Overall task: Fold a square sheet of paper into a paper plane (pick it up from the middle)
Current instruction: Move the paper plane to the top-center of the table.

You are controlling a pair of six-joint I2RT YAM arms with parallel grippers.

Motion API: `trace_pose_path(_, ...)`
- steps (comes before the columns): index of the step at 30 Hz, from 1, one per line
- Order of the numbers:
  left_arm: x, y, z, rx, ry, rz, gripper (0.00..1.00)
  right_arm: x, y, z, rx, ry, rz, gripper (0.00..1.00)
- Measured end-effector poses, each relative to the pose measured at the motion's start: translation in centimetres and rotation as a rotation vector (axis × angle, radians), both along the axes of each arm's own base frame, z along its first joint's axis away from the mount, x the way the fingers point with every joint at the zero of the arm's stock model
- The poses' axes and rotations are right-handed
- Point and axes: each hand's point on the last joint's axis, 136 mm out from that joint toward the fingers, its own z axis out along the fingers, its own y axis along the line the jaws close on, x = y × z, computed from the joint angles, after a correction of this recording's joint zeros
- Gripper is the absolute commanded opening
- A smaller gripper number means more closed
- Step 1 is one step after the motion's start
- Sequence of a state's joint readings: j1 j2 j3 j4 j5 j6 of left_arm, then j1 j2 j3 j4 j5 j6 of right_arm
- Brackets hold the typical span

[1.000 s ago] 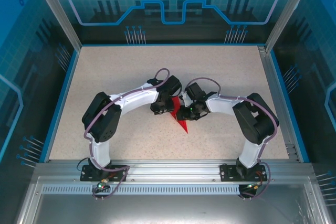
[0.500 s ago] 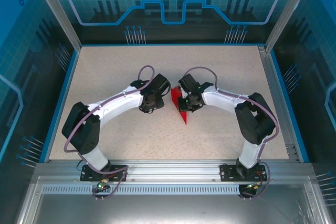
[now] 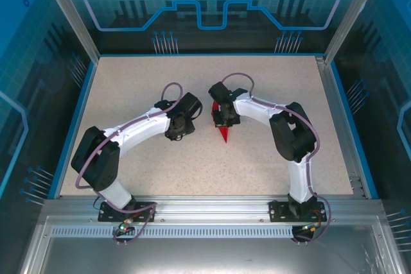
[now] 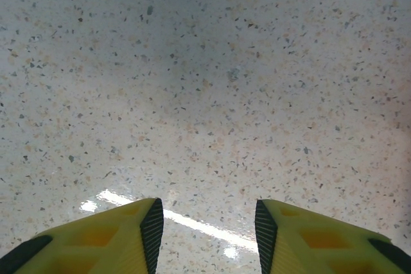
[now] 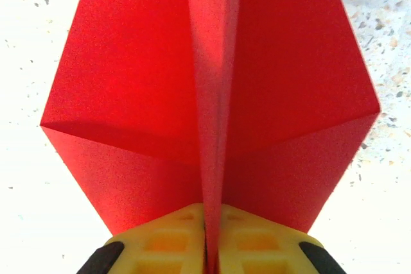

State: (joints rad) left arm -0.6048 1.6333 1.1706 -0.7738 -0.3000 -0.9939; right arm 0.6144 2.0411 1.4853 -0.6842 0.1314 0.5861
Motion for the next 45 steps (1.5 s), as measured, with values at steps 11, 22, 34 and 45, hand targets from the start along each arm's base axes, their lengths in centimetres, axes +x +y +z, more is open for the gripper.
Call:
trace_pose_path(11, 0.4, 0.3, 0.1, -0.009, -0.011, 0.015, 0.46, -0.4, -0.3, -1.5, -0.022, 0.04, -0.022, 0.2)
trace_pose_path(22, 0.5, 0.1, -0.2, -0.015, -0.006, 0.014, 0.46, -0.4, -0.3, -2.0, -0.021, 0.052, -0.042, 0.28)
trace_pose_path(34, 0.5, 0.0, -0.6, -0.016, 0.006, 0.012, 0.46, -0.3, 0.4, -1.9, -0.039, 0.052, -0.078, 0.44)
trace_pose_path(45, 0.5, 0.0, -0.6, -0.016, 0.006, 0.012, 0.46, 0.0, 0.5, -1.4, -0.044, 0.052, -0.078, 0.54)
